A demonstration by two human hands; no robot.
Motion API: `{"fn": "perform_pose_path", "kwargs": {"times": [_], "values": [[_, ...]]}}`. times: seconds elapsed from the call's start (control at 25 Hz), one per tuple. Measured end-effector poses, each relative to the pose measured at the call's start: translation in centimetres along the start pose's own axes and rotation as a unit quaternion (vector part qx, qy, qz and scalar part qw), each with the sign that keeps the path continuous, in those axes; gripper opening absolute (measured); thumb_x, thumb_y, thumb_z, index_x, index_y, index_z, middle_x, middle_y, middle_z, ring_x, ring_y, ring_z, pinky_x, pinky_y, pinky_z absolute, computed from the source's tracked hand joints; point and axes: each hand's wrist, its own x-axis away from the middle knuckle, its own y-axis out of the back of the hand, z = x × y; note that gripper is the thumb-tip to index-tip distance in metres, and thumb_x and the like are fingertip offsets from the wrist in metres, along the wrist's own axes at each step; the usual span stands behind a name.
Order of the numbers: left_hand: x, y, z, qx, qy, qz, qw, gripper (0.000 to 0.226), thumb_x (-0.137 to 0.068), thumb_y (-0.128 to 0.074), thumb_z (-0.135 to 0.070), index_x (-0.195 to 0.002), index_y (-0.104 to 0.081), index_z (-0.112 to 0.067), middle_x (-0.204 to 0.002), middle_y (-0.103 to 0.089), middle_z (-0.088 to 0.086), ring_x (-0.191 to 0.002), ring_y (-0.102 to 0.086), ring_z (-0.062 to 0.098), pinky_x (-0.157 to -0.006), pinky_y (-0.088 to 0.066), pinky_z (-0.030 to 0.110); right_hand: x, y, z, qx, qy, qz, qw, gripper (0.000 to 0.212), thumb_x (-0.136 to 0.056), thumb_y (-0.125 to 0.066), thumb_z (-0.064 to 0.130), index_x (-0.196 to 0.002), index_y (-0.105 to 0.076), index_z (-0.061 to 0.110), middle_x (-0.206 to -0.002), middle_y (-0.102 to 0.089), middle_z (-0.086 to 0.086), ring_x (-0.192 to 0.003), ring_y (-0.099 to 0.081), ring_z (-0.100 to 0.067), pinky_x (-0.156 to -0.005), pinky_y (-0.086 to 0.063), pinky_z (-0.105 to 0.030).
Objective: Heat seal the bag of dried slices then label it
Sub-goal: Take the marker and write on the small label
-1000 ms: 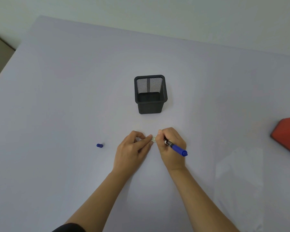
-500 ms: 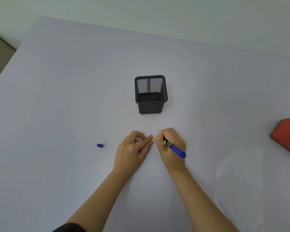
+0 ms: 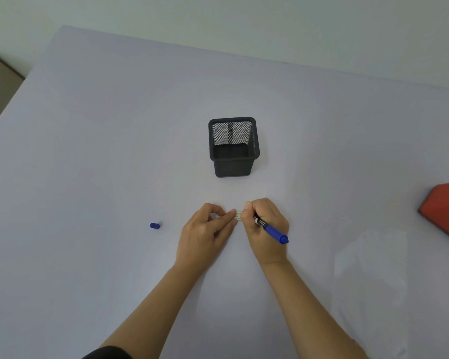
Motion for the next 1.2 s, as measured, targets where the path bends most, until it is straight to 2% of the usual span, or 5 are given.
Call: {"fn": "perform_pose_path", "kwargs": {"times": [0.32, 0.48, 0.84, 1.04, 1.2], "values": [[0.02, -0.08, -0.02, 0.005, -0.002, -0.004, 1.000, 0.023, -0.087, -0.058, -0.032, -0.097, -0.076, -0.020, -0.087, -0.063, 0.001, -0.056, -0.049, 0.011, -0.056, -0.039, 0.018, 0.00, 0.06, -0.05, -0.003, -0.005, -0.005, 1.000, 0.035, -0.089, -0.048, 0.016, -0.058, -0.045, -0.001, -0.055, -0.047, -0.008, -0.056, -0.039, -0.020, -0.048, -0.039, -0.023], [0.02, -0.12, -0.06, 0.001, -0.002, -0.002, 1.000, 0.025, -0.087, -0.057, -0.033, -0.097, -0.076, -0.020, -0.087, -0.063, 0.002, -0.057, -0.050, 0.012, -0.055, -0.040, 0.019, 0.00, 0.10, -0.14, -0.004, 0.001, -0.003, 1.000, 0.034, -0.089, -0.048, 0.016, -0.059, -0.046, 0.001, -0.056, -0.048, -0.008, -0.057, -0.040, -0.019, -0.051, -0.038, -0.016], [0.04, -0.05, 0.01, -0.001, 0.002, -0.001, 1.000, 0.023, -0.086, -0.060, -0.032, -0.097, -0.076, -0.020, -0.087, -0.062, 0.000, -0.057, -0.049, 0.010, -0.056, -0.038, 0.017, -0.05, 0.08, 0.02, -0.008, -0.016, -0.007, 1.000, 0.035, -0.089, -0.047, 0.018, -0.059, -0.046, 0.000, -0.056, -0.048, -0.007, -0.057, -0.040, -0.020, -0.048, -0.039, -0.023], [0.11, -0.07, 0.10, 0.000, 0.003, -0.001, 1.000, 0.022, -0.086, -0.061, -0.032, -0.098, -0.075, -0.021, -0.088, -0.062, 0.000, -0.058, -0.049, 0.010, -0.054, -0.041, 0.020, -0.11, -0.03, 0.03, -0.005, -0.015, -0.003, 1.000, 0.035, -0.090, -0.047, 0.019, -0.059, -0.046, 0.001, -0.056, -0.049, -0.006, -0.058, -0.042, -0.018, -0.050, -0.038, -0.017], [0.07, -0.09, 0.14, 0.000, 0.000, 0.001, 1.000, 0.022, -0.086, -0.061, -0.031, -0.098, -0.075, -0.021, -0.088, -0.062, 0.001, -0.058, -0.050, 0.011, -0.053, -0.043, 0.021, -0.11, -0.07, -0.03, 0.001, -0.023, -0.012, 1.000, 0.036, -0.089, -0.046, 0.019, -0.059, -0.046, 0.000, -0.056, -0.049, -0.008, -0.057, -0.041, -0.020, -0.048, -0.039, -0.023]]}}
